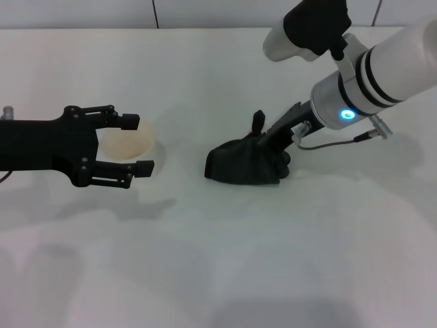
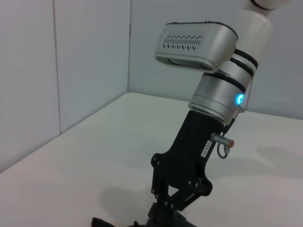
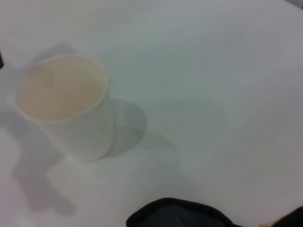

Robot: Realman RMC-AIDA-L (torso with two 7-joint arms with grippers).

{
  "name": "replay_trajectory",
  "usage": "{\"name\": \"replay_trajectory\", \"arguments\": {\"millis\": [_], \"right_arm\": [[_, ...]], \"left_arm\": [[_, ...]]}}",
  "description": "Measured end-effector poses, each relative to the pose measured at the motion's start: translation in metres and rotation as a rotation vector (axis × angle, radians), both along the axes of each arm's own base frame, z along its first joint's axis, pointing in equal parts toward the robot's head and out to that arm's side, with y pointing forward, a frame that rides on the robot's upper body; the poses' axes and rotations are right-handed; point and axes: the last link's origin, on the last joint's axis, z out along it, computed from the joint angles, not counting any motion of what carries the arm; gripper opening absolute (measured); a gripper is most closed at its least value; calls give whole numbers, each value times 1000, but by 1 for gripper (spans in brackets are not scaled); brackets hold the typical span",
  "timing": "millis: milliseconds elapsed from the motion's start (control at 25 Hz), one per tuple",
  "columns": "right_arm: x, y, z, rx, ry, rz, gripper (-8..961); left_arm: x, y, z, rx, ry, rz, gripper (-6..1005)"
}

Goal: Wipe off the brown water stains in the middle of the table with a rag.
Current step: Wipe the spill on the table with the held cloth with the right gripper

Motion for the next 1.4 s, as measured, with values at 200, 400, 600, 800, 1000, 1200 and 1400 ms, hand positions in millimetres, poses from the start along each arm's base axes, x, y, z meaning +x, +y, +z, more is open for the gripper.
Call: {"name": "replay_trajectory", "arguments": {"millis": [200,400,600,800,1000,1200,1400], "right_arm": [[0,5,0,32,13,4,80],[2,10,1,64,23,2,83],[3,14,1,88,30,2,86],[6,18,2,110,30,0,88],[11,22,7,141,32,-12,91],[21,26,13,179,50,-45,93],[28,28,19,209,67,-68,96]], "left_arm": [[0,0,0,0,0,1,884],[-1,-1,0,0,0,5,884],[-2,-1,0,1,-1,10,884],[-2,-2,0,1,-2,12,884],[-2,-2,-1,0,-4,13,884],[-3,-3,-1,-1,-5,15,884],[-4,-4,-1,-2,-5,19,884]]}}
